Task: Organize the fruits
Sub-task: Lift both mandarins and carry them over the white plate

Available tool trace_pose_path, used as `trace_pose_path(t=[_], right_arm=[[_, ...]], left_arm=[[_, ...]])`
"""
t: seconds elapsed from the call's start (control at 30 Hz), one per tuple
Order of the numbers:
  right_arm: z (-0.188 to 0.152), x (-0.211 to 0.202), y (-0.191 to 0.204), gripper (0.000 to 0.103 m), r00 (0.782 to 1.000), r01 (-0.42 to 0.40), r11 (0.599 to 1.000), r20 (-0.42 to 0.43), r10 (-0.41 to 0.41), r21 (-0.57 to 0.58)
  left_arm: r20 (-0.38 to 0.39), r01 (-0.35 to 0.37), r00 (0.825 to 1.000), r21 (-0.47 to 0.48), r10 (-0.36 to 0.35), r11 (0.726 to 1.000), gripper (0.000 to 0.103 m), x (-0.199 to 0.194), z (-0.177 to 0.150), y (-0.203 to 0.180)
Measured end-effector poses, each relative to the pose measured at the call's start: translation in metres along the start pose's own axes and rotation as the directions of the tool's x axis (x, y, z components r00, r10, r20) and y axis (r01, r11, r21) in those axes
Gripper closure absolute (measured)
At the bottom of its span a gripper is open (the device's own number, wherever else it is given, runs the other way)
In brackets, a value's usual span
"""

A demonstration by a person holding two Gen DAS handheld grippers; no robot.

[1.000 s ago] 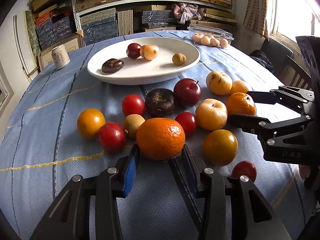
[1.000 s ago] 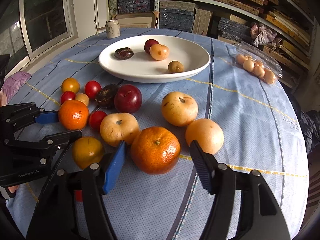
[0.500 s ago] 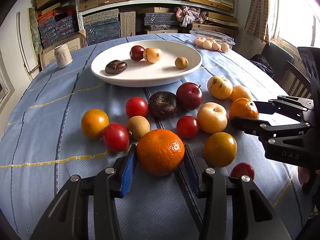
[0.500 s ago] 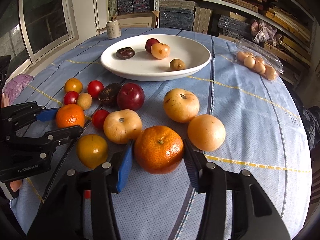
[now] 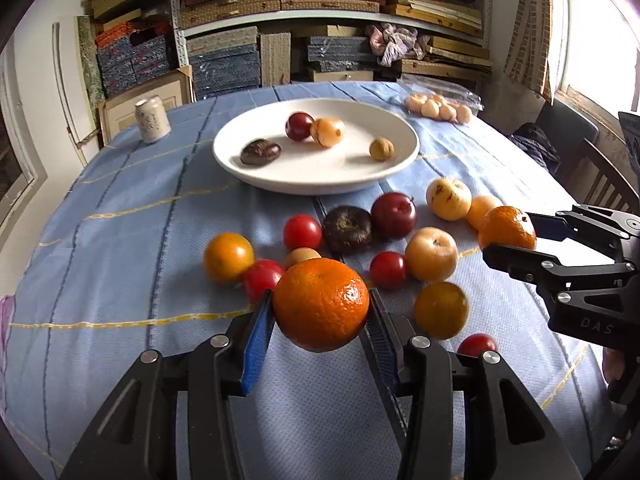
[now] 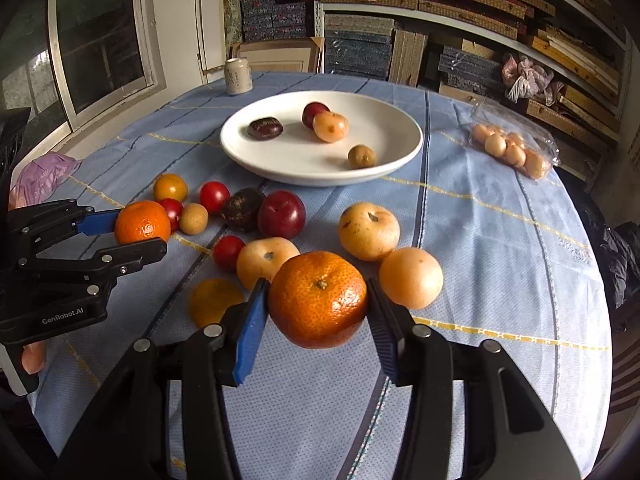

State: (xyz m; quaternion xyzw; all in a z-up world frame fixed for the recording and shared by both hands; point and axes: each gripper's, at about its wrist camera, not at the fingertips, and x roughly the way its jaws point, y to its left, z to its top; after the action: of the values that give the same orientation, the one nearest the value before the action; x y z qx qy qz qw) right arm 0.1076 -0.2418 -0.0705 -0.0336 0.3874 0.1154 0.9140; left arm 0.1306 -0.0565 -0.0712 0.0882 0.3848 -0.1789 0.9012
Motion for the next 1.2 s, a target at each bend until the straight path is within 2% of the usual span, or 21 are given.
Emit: trace_pose_path(t=[0.4,0.67,0.97,1.2], right_arm=[[0.041,-0.057,0.005,0.056,0.993,0.005,1.0,0.119,-0.002,-0.025],[0.068,-0.08,0.002,0.056,0.985,0.016,1.0,0.17,-0.012,-0.023],[0.083,-0.083,-0.001,0.056,0.983,0.009,1.0,0.183,-0.007,-0.012],[0.113,-0.057,-0.018,0.056,0.989,-0.012,1.0,0.147,0.01,0.014]], left_arm=[[0.087,-0.045,0.995,-0.013,0.046,0.999,0.057,-0.042,0.032,0.011],[0.149,-0.059,0.987,-0.018,0.061,0.998,0.057,-0.062,0.057,0.013],[0.148,-0.066,0.986,-0.055,0.073,0.996,0.057,-0.055,0.083,0.022],[0.134,-0.043,0.99,-0.034,0.047,0.999,0.057,-0.03,0.112,0.026]])
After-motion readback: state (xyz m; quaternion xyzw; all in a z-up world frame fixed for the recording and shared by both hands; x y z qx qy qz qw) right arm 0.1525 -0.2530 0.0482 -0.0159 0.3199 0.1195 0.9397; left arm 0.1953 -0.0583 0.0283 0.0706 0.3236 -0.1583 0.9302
